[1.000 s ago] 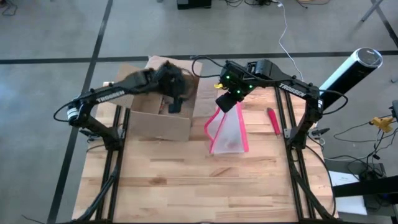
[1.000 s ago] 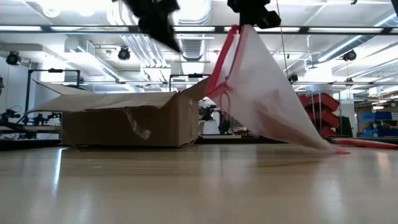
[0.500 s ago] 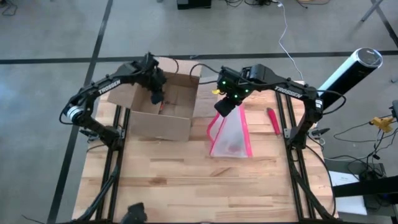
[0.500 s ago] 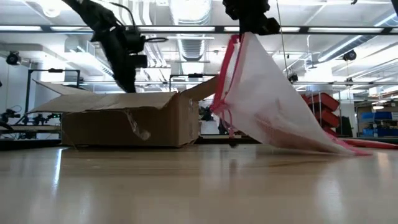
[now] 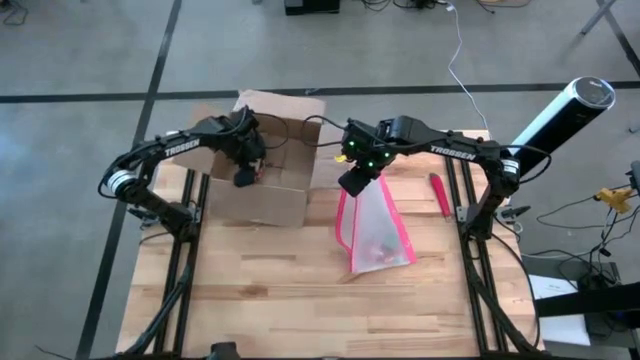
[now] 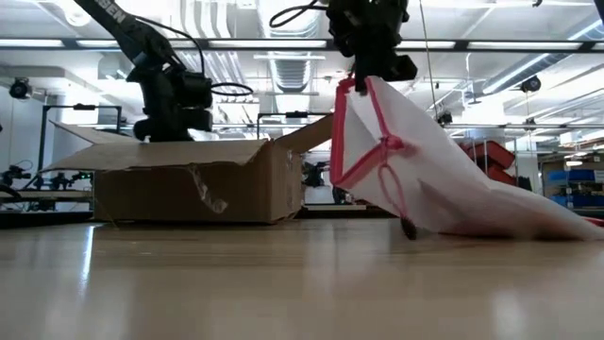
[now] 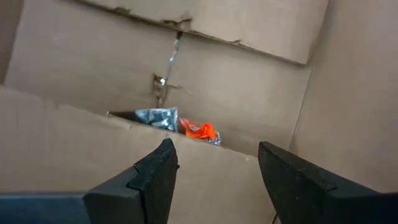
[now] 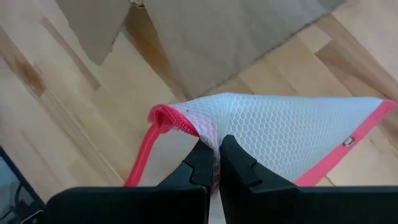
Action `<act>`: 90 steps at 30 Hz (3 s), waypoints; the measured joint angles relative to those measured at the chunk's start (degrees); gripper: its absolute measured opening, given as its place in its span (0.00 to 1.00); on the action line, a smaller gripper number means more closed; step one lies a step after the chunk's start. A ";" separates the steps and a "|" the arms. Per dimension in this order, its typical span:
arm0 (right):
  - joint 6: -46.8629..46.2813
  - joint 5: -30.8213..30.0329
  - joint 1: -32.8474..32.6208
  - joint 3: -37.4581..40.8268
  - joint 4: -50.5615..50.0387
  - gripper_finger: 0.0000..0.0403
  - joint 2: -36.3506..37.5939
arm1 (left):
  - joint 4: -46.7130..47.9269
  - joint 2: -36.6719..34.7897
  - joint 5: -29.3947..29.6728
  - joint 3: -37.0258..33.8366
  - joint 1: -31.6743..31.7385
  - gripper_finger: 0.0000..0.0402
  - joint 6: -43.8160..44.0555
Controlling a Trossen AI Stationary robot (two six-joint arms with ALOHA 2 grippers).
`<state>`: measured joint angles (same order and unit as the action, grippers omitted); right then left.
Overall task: Unpack boxes
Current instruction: Put the orange candy into the zip bag
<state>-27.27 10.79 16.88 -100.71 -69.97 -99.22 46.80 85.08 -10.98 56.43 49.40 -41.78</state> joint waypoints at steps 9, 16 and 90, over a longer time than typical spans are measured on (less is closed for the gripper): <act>0.71 0.17 0.00 0.56 1.37 0.00 0.00 | -5.40 0.40 1.89 0.00 -1.73 0.56 -5.27; 1.04 0.18 0.02 0.56 1.51 0.00 0.00 | -4.81 6.03 0.93 0.11 -2.46 0.53 -5.20; 12.35 -0.24 0.42 0.66 -4.73 0.00 2.43 | 22.04 -9.91 30.10 5.99 -0.57 0.72 46.87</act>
<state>-14.92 10.54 17.30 -100.05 -74.70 -96.79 68.84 75.16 19.11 62.42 48.83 5.09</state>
